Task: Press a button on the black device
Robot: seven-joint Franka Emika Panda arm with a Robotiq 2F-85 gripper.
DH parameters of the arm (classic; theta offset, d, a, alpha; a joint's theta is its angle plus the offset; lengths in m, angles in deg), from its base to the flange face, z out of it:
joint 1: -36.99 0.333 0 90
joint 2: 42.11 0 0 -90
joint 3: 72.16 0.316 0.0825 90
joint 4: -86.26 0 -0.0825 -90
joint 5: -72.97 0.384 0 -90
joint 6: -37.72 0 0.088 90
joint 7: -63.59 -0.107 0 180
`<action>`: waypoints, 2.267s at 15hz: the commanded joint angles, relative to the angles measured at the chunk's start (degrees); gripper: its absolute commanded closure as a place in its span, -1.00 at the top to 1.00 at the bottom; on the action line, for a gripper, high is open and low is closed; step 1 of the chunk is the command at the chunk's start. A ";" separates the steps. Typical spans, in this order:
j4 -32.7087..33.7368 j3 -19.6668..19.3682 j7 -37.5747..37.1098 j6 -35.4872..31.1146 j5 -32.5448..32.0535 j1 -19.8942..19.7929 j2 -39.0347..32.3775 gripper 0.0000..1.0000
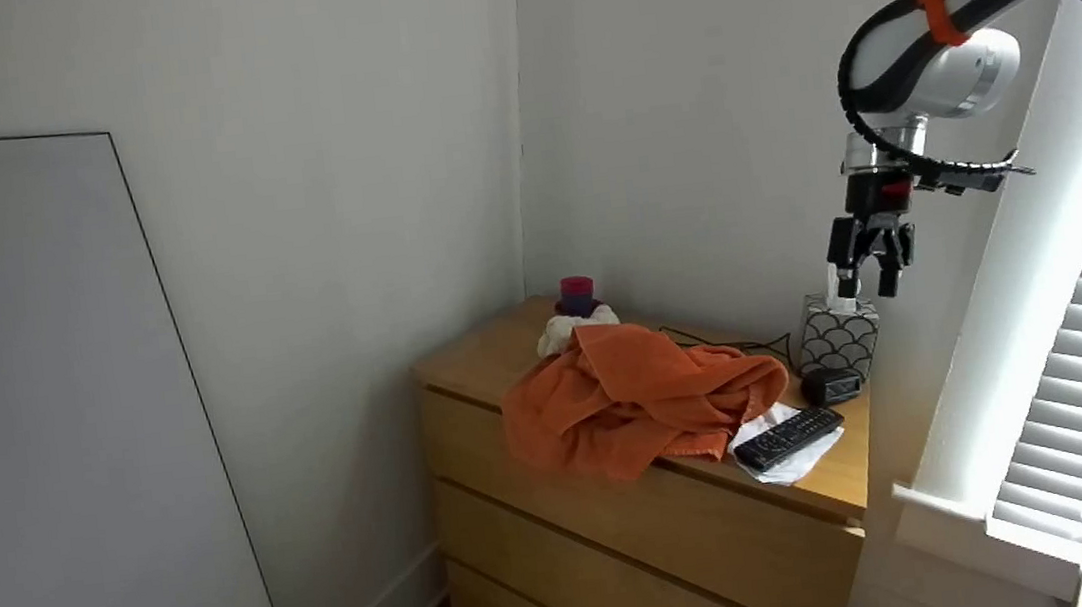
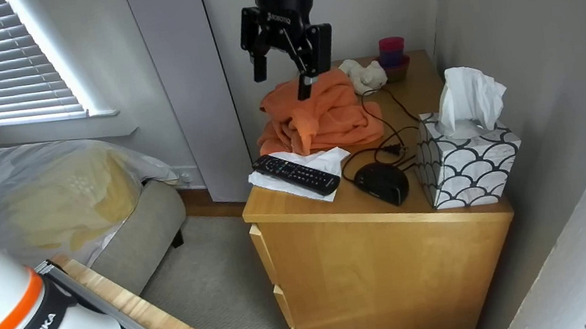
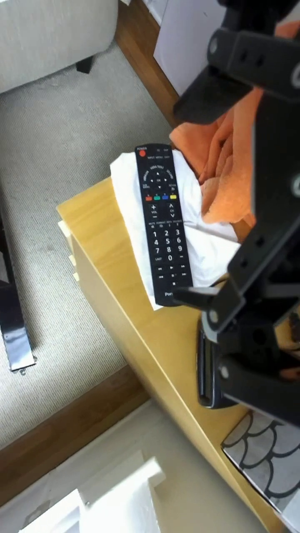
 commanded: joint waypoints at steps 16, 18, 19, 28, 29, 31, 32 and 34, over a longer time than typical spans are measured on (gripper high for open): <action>0.33 -1.10 -14.97 -27.98 -3.77 -4.23 -16.97 -1.00; 0.63 -1.06 -21.20 -28.28 -7.28 -3.38 -18.85 -1.00; 0.94 -1.13 -23.74 -28.37 -8.81 -2.98 -19.76 -1.00; 1.18 -1.23 -29.52 -29.08 -13.68 -2.26 -20.88 -0.98; 1.22 -1.23 -29.52 -29.08 -13.68 -2.27 -20.88 -0.98; 1.21 -1.79 -31.31 -31.34 -15.28 -1.93 -21.36 -1.00; 1.30 -1.60 -30.96 -31.53 -14.48 -2.11 -21.42 -1.00; 1.08 -1.75 -30.82 -34.30 -14.27 -2.32 -21.76 -1.00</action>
